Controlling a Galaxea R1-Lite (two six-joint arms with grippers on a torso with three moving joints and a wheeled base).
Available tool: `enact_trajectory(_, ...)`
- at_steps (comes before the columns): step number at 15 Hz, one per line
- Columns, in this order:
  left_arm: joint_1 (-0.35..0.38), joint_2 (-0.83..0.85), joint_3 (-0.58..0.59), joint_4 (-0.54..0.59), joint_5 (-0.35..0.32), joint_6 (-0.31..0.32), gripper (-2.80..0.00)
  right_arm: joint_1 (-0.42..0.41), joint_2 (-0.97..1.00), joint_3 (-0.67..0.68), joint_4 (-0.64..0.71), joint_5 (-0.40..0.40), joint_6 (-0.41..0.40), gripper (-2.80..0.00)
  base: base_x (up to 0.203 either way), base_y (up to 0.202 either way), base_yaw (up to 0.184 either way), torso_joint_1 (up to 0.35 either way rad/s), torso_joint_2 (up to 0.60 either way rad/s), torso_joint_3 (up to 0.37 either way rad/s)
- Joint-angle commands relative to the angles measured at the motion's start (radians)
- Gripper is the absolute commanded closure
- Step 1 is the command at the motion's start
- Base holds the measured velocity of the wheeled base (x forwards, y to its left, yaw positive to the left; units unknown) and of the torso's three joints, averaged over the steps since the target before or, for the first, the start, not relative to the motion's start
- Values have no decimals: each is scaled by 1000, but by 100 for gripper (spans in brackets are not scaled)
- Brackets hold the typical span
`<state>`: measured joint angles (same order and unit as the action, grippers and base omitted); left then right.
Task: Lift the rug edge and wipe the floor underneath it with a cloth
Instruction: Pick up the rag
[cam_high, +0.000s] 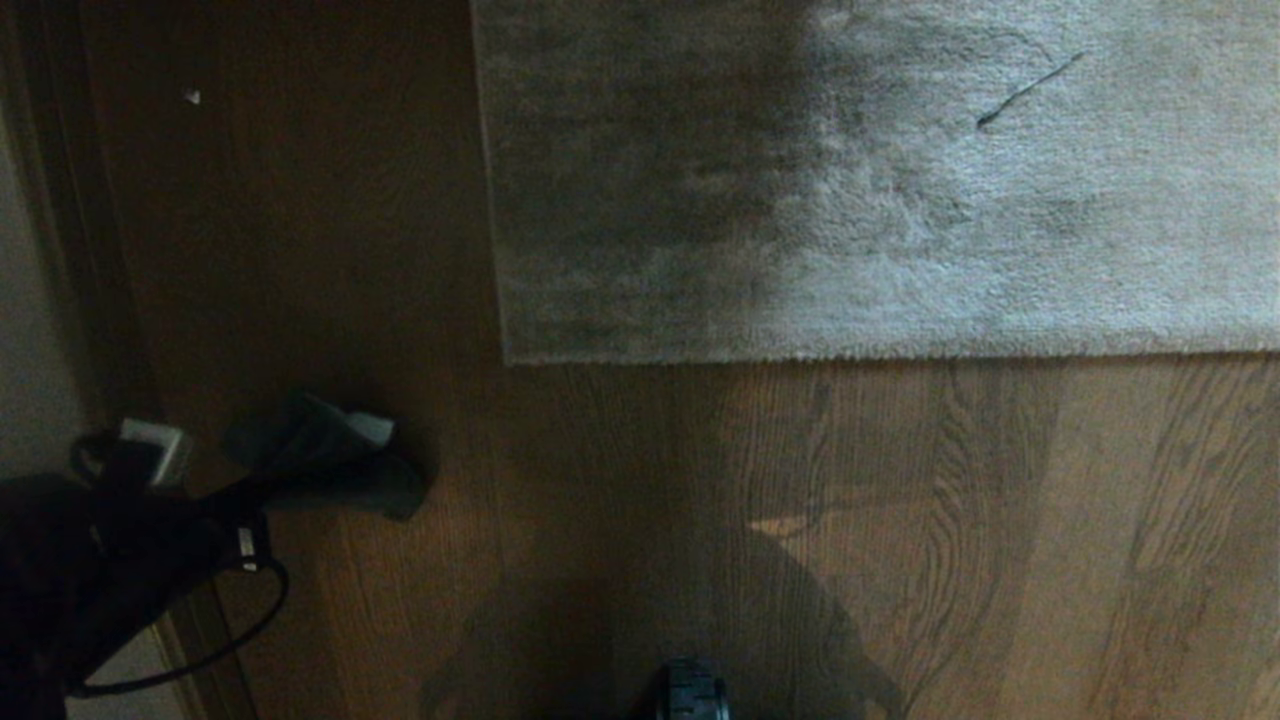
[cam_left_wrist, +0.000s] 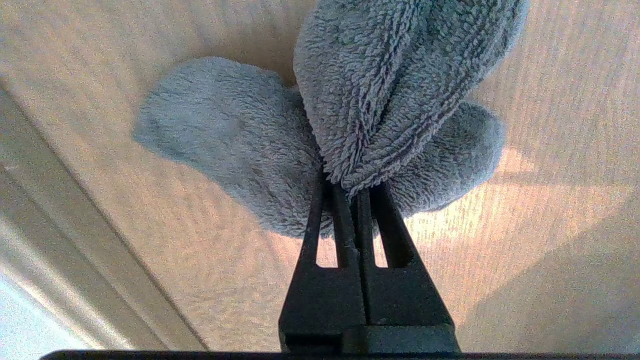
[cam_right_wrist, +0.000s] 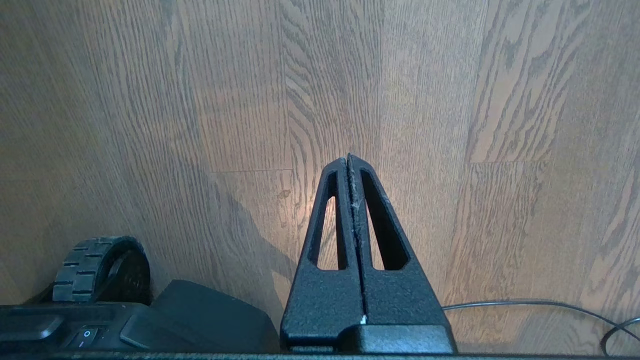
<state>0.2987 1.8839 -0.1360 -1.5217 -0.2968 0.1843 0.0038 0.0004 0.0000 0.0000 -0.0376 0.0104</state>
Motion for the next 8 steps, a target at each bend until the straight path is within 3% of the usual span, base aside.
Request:
enact_trajectory(1,31,-33,13,-48,-2,1,0,1,0,0,0,-1,0,0,0,0,0,0,0,0)
enact_trajectory(8,53,-127,56,-48,-14,0,0,1,0,0,0,1,0,0,0,0,0,0,0,0)
